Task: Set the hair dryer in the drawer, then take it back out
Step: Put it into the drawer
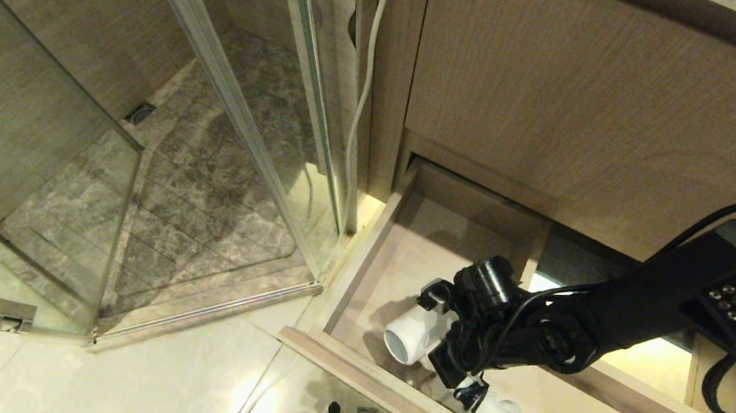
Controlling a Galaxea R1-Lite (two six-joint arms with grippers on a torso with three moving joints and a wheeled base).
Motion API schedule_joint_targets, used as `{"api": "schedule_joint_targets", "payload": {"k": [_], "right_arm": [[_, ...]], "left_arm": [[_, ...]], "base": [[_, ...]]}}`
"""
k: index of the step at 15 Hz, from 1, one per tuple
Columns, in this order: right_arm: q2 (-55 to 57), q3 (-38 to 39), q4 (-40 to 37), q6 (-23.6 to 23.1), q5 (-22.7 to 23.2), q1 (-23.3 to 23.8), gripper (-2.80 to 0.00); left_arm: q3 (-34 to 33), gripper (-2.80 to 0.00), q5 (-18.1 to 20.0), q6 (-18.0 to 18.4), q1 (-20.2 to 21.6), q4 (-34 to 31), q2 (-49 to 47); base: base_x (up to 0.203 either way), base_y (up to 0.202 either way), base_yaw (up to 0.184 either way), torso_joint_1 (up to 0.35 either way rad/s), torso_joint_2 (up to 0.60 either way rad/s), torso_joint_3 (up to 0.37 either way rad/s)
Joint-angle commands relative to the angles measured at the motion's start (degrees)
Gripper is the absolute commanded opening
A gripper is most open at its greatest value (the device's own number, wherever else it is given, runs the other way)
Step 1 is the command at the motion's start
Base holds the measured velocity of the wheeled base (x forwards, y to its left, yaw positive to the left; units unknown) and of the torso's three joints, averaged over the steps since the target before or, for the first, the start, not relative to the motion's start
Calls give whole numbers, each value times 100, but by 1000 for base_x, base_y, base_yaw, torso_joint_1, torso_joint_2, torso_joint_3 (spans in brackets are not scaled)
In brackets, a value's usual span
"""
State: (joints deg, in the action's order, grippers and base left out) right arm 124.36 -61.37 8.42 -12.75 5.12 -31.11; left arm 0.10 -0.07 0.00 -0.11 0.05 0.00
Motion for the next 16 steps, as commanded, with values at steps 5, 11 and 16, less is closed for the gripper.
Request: {"api": "schedule_joint_targets", "payload": {"k": [5, 11, 16], "right_arm": [[317, -211, 172, 30, 15, -33, 0], [-145, 104, 219, 75, 15, -36, 0], [-1556, 787, 239, 360, 15, 258, 0]], "left_arm": [[-1, -280, -2, 0, 2, 4, -9], [-1, -280, -2, 0, 2, 4, -9], [-1, -280, -2, 0, 2, 4, -9]], "base": [[0, 0, 0, 0, 0, 0], [0, 0, 0, 0, 0, 0], [0, 0, 0, 0, 0, 0]]}}
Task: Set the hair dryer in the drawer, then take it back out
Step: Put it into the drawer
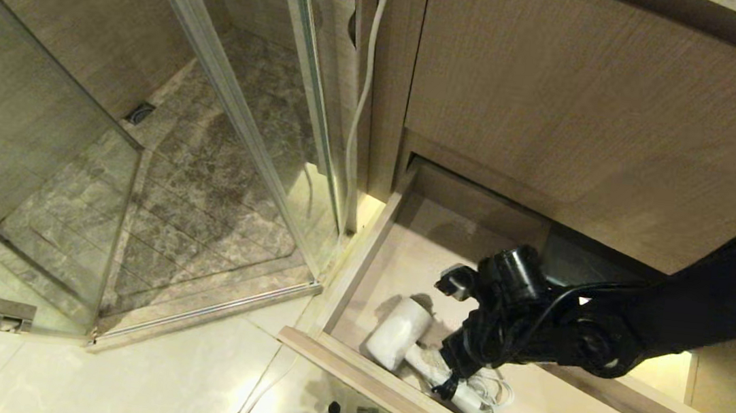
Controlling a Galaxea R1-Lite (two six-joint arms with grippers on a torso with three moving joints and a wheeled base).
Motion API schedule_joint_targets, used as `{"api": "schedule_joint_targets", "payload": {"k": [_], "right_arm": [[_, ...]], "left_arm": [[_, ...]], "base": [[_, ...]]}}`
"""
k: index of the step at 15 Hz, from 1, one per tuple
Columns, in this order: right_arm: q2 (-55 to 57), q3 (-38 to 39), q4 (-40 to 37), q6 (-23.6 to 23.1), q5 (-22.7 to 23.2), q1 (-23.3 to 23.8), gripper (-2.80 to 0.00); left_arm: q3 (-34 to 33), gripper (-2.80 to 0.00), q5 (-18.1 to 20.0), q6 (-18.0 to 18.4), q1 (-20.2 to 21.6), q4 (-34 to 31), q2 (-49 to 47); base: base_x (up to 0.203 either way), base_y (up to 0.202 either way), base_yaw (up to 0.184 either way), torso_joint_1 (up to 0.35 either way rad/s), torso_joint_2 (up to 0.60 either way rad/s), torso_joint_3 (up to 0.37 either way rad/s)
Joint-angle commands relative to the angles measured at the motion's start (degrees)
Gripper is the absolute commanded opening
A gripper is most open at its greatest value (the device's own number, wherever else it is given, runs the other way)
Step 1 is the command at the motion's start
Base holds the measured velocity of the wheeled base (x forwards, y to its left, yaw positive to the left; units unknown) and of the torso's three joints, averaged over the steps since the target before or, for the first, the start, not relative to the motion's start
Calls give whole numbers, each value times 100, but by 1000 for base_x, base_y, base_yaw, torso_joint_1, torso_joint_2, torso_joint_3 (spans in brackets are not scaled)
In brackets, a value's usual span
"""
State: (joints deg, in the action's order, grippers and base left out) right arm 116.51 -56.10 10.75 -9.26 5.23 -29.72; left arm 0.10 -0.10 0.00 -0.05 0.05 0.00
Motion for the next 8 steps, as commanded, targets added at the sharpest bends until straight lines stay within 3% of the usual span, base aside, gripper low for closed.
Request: {"api": "schedule_joint_targets", "payload": {"k": [1, 8], "right_arm": [[-1132, 477, -13, 34, 14, 212, -280], [-3152, 1311, -411, 19, -174, 515, -280]], "left_arm": [[-1, -280, 1, 0, -4, 4, -9], [-1, -280, 1, 0, -4, 4, -9]], "base": [[0, 0, 0, 0, 0, 0], [0, 0, 0, 0, 0, 0]]}}
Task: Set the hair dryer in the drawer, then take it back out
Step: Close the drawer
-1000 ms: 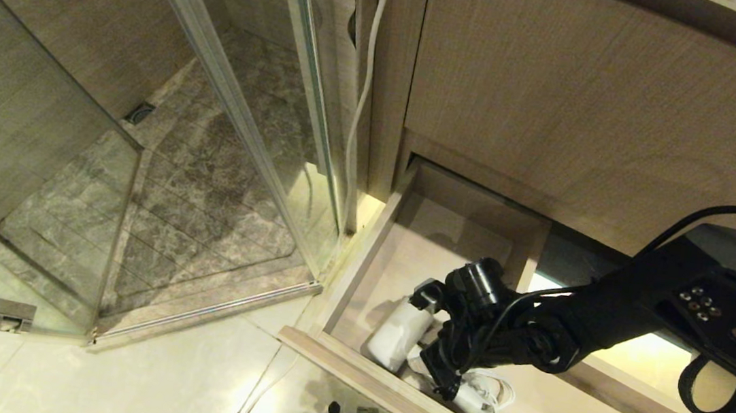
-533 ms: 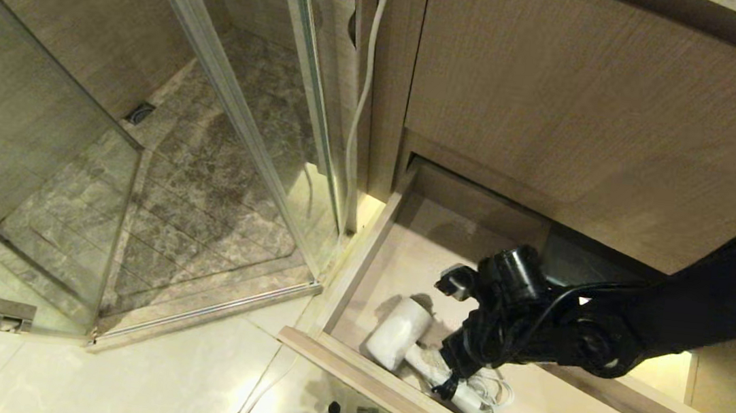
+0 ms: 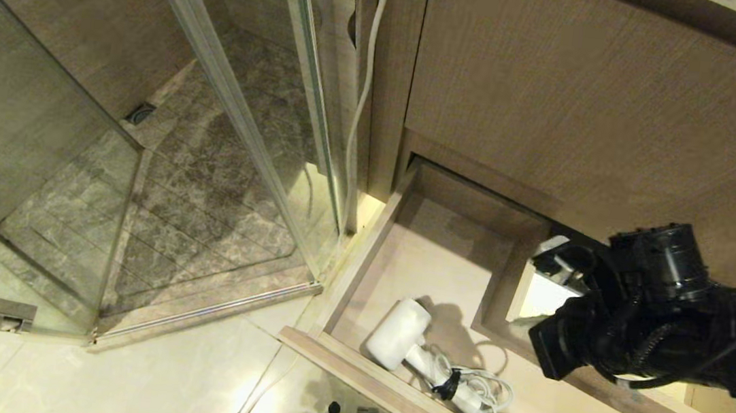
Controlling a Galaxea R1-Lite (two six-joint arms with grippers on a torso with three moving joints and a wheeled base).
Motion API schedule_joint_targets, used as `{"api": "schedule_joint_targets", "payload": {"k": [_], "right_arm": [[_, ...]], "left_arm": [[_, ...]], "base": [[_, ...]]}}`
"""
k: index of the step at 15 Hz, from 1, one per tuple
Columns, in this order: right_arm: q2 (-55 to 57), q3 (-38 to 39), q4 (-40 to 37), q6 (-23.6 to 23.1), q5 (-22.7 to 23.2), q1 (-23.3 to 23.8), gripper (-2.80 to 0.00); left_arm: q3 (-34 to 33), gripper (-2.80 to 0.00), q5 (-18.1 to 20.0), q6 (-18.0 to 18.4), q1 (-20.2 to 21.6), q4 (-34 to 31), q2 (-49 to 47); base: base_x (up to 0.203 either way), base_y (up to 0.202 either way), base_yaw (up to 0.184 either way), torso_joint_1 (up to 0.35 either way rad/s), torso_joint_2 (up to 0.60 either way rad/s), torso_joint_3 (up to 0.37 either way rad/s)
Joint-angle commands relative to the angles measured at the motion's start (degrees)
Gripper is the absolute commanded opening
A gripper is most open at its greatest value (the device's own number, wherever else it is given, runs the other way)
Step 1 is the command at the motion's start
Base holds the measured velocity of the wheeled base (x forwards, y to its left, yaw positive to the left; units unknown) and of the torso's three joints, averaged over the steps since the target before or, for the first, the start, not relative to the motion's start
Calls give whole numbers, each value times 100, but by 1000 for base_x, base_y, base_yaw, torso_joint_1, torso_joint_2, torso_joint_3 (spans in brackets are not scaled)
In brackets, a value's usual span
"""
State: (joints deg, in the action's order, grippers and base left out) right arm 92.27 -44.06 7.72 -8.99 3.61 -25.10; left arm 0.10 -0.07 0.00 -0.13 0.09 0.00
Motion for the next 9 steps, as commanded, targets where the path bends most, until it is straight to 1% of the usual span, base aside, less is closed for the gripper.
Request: {"api": "schedule_joint_targets", "payload": {"k": [1, 5, 9], "right_arm": [[-999, 137, -274, -5, -40, 140, -280], [-1874, 220, -998, -6, -92, 775, -280], [-2328, 304, -1109, -7, -97, 996, -280]], "left_arm": [[-1, -280, -1, 0, 5, 0, -9], [-1, -280, -1, 0, 5, 0, -9], [-1, -280, -1, 0, 5, 0, -9]], "base": [[0, 0, 0, 0, 0, 0], [0, 0, 0, 0, 0, 0], [0, 0, 0, 0, 0, 0]]}}
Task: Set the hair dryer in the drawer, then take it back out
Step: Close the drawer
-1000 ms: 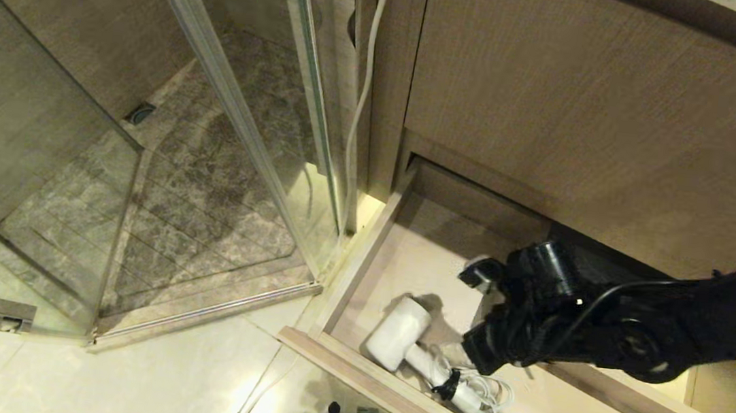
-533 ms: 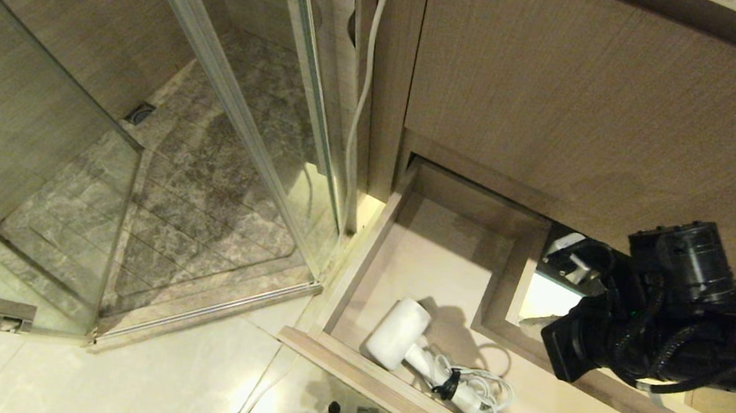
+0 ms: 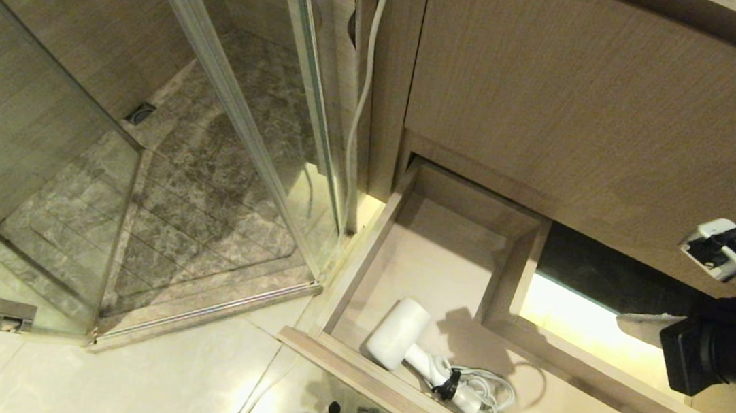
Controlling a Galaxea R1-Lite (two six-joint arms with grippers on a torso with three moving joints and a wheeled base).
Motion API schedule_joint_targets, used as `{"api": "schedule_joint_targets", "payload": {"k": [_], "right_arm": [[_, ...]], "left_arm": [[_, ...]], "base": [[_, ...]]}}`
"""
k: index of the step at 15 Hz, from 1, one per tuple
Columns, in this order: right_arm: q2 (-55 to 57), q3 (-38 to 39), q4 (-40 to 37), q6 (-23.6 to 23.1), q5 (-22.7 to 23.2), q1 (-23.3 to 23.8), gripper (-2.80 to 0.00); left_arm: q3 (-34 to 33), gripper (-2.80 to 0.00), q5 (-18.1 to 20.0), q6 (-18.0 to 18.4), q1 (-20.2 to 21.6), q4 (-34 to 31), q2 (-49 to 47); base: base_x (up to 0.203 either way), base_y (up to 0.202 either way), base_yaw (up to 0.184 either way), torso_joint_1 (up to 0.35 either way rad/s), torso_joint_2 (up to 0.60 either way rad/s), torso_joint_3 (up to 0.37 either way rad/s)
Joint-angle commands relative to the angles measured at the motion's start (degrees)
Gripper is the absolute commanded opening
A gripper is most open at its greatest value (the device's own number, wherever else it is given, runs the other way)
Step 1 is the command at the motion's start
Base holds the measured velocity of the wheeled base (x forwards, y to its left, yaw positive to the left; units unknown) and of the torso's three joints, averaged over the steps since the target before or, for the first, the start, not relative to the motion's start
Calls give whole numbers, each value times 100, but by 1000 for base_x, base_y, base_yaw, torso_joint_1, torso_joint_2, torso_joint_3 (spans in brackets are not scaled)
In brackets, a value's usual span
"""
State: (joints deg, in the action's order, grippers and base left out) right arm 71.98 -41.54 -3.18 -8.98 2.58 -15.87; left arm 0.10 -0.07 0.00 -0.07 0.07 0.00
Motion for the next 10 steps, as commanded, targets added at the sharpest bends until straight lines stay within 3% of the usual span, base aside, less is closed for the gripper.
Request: {"api": "schedule_joint_targets", "payload": {"k": [1, 10], "right_arm": [[-511, 154, -97, -7, 6, 129, -280], [-1672, 466, -709, -15, 5, 339, -280]], "left_arm": [[-1, -280, -10, 0, -1, 1, -9], [-1, -280, -1, 0, -1, 1, -9]], "base": [[0, 0, 0, 0, 0, 0], [0, 0, 0, 0, 0, 0]]}}
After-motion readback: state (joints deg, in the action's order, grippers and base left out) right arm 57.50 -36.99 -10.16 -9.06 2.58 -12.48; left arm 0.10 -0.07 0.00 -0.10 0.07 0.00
